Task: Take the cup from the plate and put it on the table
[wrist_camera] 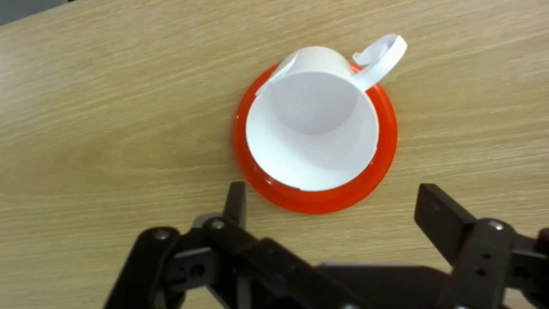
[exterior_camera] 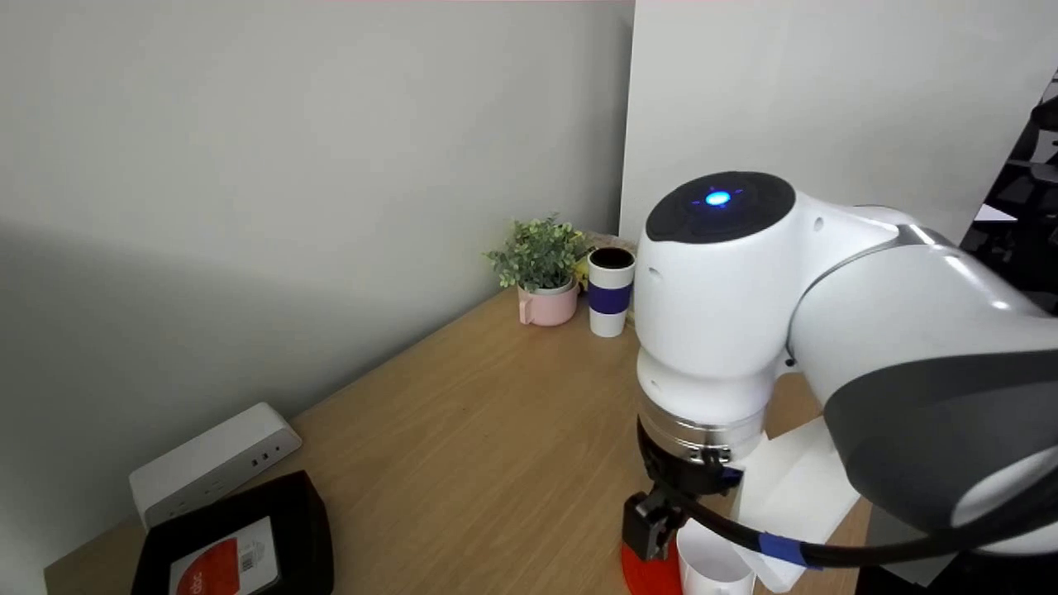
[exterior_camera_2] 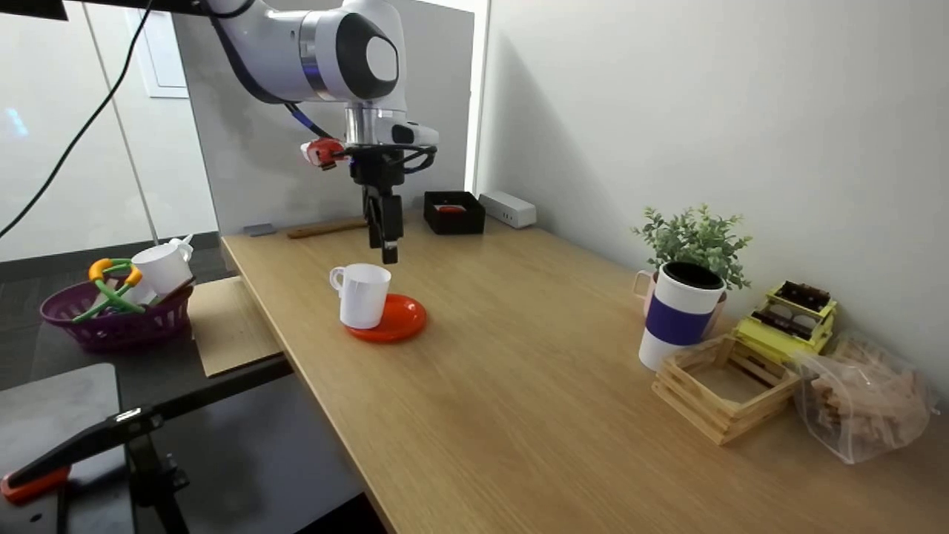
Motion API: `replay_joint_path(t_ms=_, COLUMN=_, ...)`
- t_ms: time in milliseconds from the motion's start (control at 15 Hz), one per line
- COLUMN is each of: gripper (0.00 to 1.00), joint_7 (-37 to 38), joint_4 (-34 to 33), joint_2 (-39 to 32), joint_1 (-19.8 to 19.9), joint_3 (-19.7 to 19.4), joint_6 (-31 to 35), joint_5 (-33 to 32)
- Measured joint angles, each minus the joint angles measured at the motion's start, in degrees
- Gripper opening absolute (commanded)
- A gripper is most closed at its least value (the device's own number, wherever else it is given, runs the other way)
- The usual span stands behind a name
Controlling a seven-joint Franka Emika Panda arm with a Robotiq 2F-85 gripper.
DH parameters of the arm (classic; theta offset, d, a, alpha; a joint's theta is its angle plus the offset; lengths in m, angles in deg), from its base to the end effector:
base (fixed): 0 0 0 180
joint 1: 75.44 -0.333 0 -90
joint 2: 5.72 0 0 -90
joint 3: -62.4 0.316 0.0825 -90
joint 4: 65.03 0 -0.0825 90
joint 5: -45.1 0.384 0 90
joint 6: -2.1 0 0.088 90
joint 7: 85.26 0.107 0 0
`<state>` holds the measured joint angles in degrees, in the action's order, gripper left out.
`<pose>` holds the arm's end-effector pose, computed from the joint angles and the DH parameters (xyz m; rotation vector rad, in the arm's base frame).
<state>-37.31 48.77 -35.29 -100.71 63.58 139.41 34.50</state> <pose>0.5373 0.2655 0.1926 2.9718 -0.3503 -0.0273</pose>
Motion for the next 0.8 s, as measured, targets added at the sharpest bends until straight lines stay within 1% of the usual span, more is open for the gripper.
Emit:
replay_joint_path(t_ms=333, gripper=1.00, joint_7=5.19, joint_4=9.02, joint_2=2.95, joint_1=0.18, joint_3=0.45, joint_6=7.04, joint_5=2.53)
replay_joint_path(t_ms=533, gripper=1.00, joint_7=7.10, joint_4=14.02, joint_2=5.62, joint_1=0.48, joint_3=0.45, joint_6=10.86, joint_5=3.37)
replay_joint_path(t_ms=800, gripper=1.00, joint_7=8.15, joint_4=17.68, joint_2=8.66, joint_1=0.55, joint_3=0.45, joint_6=12.58, joint_5=3.44)
